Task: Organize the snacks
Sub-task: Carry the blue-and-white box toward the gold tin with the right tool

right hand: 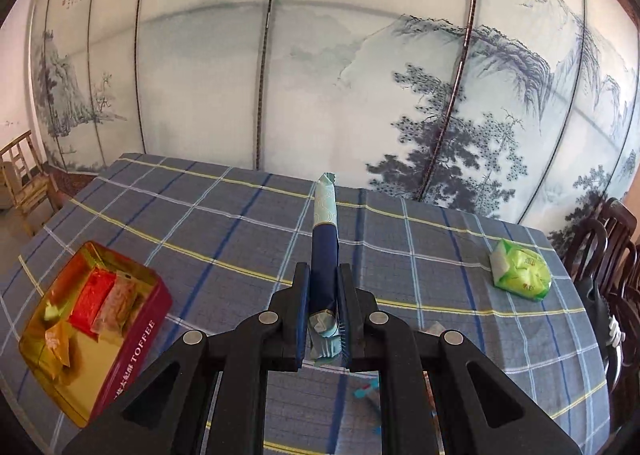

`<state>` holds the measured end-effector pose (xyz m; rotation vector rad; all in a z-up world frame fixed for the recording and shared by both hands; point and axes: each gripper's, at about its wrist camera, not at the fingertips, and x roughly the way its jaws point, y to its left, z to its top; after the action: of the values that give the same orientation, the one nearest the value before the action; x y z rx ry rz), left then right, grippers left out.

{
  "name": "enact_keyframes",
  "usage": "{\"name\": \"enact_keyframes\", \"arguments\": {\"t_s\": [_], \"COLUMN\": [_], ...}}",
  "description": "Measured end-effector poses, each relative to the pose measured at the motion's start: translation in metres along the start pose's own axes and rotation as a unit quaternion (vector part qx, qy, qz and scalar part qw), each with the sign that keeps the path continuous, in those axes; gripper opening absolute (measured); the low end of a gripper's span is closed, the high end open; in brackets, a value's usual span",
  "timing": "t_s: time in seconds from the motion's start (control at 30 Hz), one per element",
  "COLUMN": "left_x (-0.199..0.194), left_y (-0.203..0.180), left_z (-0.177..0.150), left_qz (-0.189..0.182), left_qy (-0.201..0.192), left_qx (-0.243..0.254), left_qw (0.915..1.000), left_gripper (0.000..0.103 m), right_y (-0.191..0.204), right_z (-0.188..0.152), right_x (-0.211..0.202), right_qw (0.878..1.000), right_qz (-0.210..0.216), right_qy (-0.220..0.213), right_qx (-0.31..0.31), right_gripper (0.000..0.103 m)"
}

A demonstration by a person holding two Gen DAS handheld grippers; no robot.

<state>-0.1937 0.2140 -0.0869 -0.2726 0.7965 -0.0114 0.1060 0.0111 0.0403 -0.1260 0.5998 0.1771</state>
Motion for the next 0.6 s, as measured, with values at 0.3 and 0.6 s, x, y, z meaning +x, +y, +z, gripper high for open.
{"name": "enact_keyframes", "arguments": {"t_s": [0.3,0.6], "left_x": [-0.003,-0.009], "left_y": [0.011,0.022], "left_z": [-0.004,-0.008], "left_qz": [0.003,0.010], "left_qy": [-0.004,-0.009], "left_qx": [-0.008,-0.017], "left_qw": [1.0000,0.9998], "left_gripper": [0.078,0.078], "right_y": [0.050,0.101], "right_z": [0.006,0.005], "right_x": [0.005,0.008], "right_qw": [1.000,0.998], "right_qz": [0.027,0.055], "right_qy": [0.004,0.013], "right_qx": [-0.014,-0.038], "right_gripper": [0.014,0.014]}}
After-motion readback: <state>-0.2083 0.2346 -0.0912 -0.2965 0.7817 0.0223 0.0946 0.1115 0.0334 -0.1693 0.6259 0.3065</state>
